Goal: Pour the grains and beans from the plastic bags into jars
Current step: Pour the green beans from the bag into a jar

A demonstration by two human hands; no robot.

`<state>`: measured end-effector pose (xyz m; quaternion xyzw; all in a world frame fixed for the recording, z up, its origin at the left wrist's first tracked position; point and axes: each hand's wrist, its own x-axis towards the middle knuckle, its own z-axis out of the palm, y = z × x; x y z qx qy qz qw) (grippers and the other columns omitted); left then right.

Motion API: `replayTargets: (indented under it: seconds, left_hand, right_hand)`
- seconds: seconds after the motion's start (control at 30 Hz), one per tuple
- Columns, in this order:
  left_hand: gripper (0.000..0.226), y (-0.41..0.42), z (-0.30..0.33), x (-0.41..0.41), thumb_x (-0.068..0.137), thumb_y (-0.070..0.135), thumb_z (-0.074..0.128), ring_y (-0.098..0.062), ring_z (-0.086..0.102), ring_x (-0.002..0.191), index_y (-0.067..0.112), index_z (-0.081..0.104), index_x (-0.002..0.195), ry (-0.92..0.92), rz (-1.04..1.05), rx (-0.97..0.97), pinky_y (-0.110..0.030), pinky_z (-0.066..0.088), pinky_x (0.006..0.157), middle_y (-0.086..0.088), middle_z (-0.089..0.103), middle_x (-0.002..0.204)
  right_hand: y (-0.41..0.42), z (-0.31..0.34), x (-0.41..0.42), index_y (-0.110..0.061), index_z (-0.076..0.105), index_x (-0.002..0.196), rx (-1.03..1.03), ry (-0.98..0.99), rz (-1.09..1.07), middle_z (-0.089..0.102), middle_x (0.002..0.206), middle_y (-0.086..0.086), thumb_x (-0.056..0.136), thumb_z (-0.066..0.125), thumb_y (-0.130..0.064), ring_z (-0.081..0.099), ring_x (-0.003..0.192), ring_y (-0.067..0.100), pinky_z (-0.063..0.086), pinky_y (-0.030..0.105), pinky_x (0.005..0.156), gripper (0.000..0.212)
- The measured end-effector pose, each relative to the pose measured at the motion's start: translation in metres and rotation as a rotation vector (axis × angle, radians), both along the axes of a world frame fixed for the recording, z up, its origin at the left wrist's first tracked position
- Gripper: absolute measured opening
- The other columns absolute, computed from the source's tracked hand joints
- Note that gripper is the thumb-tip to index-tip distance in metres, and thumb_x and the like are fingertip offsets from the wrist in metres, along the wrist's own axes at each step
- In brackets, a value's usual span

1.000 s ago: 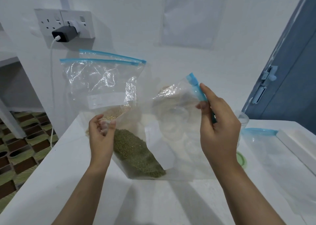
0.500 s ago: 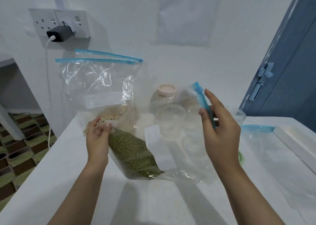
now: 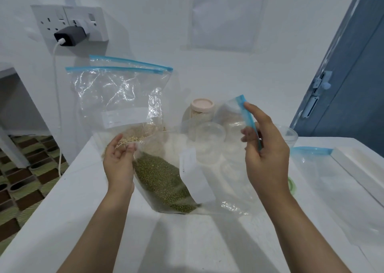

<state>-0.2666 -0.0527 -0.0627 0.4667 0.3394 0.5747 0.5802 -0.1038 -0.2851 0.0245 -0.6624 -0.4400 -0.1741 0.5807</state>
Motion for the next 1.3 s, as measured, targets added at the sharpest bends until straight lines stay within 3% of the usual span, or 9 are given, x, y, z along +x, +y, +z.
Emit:
replayTargets:
  seconds: [0.13, 0.23, 0.33, 0.4, 0.53, 0.77, 1.3]
  left_hand:
    - [0.04, -0.001, 0.012, 0.005, 0.095, 0.002, 0.062, -0.008, 0.063, 0.093, 0.021, 0.056, 0.129, -0.032, 0.008, 0.04, -0.022, 0.047, 0.101, 0.003, 0.063, 0.086]
    - [0.035, -0.001, 0.027, 0.011, 0.094, 0.001, 0.063, -0.009, 0.064, 0.093, 0.019, 0.059, 0.125, -0.049, -0.001, 0.085, -0.022, 0.048, 0.099, 0.001, 0.064, 0.088]
    - [0.026, 0.001, 0.043, 0.021, 0.094, 0.0, 0.063, 0.0, 0.065, 0.084, 0.008, 0.064, 0.119, -0.047, 0.004, 0.129, -0.016, 0.051, 0.088, 0.003, 0.065, 0.091]
    - [0.025, 0.001, 0.054, 0.026, 0.093, 0.001, 0.064, 0.005, 0.066, 0.081, 0.001, 0.065, 0.118, -0.053, 0.018, 0.151, -0.013, 0.05, 0.085, 0.003, 0.067, 0.095]
    - [0.024, 0.001, 0.081, 0.03, 0.094, 0.006, 0.065, 0.003, 0.064, 0.09, 0.006, 0.065, 0.118, -0.042, -0.011, 0.223, -0.012, 0.049, 0.086, 0.002, 0.067, 0.104]
    - [0.025, 0.004, 0.13, 0.047, 0.092, 0.004, 0.067, 0.001, 0.061, 0.085, 0.005, 0.063, 0.117, -0.076, 0.027, 0.331, -0.014, 0.049, 0.085, 0.004, 0.063, 0.095]
    - [0.028, 0.011, 0.189, 0.071, 0.089, 0.003, 0.07, 0.001, 0.057, 0.079, 0.009, 0.06, 0.114, -0.098, 0.17, 0.458, -0.016, 0.049, 0.086, 0.005, 0.059, 0.088]
  right_hand:
    - [-0.006, 0.005, 0.002, -0.029, 0.056, 0.135, -0.003, -0.078, -0.033, 0.056, 0.09, 0.005, 0.087, 0.044, 0.019, 0.058, 0.086, 0.008, 0.049, 0.019, 0.081, 0.069]
    - [-0.009, 0.012, 0.006, -0.021, 0.057, 0.136, -0.002, -0.106, -0.057, 0.054, 0.088, 0.005, 0.098, 0.05, 0.006, 0.052, 0.08, 0.005, 0.041, 0.009, 0.074, 0.048]
    - [-0.011, 0.02, 0.008, -0.014, 0.058, 0.137, -0.007, -0.076, -0.051, 0.052, 0.086, -0.004, 0.102, 0.053, -0.008, 0.05, 0.078, 0.002, 0.036, 0.007, 0.072, 0.036]
    - [-0.013, 0.027, 0.008, -0.014, 0.058, 0.137, -0.019, -0.065, -0.057, 0.053, 0.088, -0.006, 0.102, 0.052, -0.011, 0.053, 0.081, 0.005, 0.038, 0.01, 0.074, 0.035]
    - [-0.014, 0.046, 0.011, -0.016, 0.061, 0.132, 0.038, -0.042, -0.046, 0.059, 0.096, -0.001, 0.102, 0.051, -0.006, 0.061, 0.083, 0.016, 0.047, 0.019, 0.074, 0.034]
    - [-0.002, 0.077, 0.039, -0.019, 0.061, 0.13, 0.134, -0.03, -0.013, 0.06, 0.098, -0.001, 0.101, 0.048, -0.007, 0.061, 0.082, 0.012, 0.054, 0.035, 0.077, 0.033]
    - [0.017, 0.097, 0.097, -0.022, 0.061, 0.129, 0.269, 0.076, 0.132, 0.064, 0.102, 0.001, 0.102, 0.05, -0.01, 0.061, 0.077, 0.004, 0.057, 0.036, 0.076, 0.031]
